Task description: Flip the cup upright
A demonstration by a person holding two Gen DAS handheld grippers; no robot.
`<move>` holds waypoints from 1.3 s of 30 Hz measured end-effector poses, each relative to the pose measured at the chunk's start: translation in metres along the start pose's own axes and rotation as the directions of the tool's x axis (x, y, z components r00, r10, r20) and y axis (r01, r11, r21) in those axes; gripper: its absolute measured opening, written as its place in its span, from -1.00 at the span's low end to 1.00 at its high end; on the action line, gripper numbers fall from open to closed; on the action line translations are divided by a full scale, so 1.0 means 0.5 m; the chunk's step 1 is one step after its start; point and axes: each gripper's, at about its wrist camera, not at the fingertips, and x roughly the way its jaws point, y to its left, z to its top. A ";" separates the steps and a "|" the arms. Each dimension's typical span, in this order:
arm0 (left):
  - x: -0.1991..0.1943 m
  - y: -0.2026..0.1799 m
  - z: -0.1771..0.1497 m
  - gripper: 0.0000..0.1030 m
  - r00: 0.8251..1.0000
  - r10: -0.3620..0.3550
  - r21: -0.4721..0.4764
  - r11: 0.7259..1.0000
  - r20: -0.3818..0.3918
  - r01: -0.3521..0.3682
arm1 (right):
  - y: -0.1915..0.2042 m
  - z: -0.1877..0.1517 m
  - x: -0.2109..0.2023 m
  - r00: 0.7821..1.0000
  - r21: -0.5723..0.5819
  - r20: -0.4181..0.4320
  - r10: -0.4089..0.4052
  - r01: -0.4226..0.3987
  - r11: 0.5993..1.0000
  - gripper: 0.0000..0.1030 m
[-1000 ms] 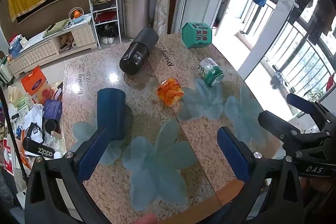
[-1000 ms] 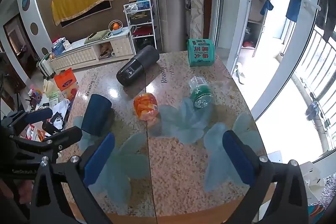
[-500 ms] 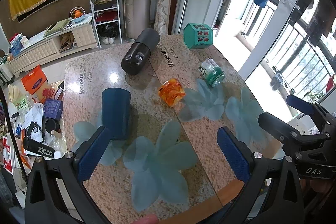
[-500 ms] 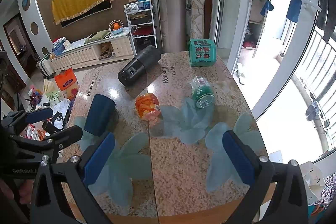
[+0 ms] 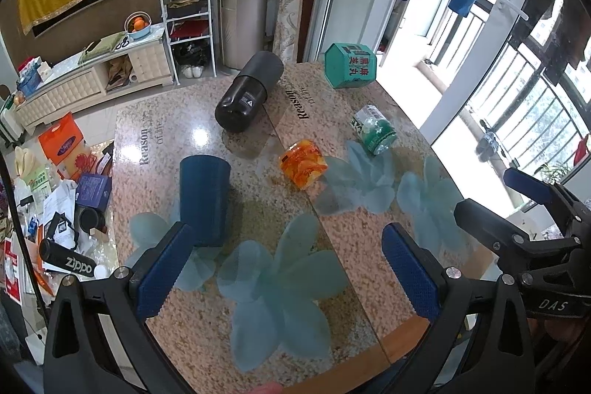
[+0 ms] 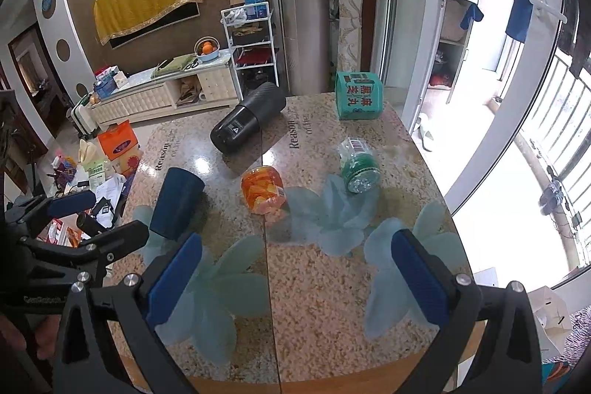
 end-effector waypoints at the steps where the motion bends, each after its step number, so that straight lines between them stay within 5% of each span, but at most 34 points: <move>1: 0.001 0.000 0.000 0.99 1.000 0.003 -0.001 1.000 -0.001 -0.003 | 0.001 0.000 0.001 1.000 -0.001 -0.001 0.000 0.000 1.000 1.00; 19: 0.043 0.023 0.028 0.99 1.000 0.007 -0.079 0.997 -0.029 -0.010 | -0.019 0.063 0.042 0.999 -0.032 -0.024 0.026 -0.027 0.999 1.00; 28: 0.070 0.037 0.057 0.99 0.999 -0.012 -0.144 0.990 -0.033 0.007 | -0.071 0.152 0.163 0.991 -0.071 -0.132 0.001 -0.010 0.997 1.00; 32: 0.086 0.046 0.063 0.99 0.998 -0.028 -0.189 0.982 -0.052 0.018 | -0.089 0.189 0.236 0.981 -0.088 -0.195 0.008 -0.026 0.996 1.00; 39: 0.128 0.060 0.051 0.99 0.993 -0.044 -0.265 0.964 -0.108 0.014 | -0.104 0.211 0.399 0.926 -0.160 -0.377 -0.035 -0.027 0.987 1.00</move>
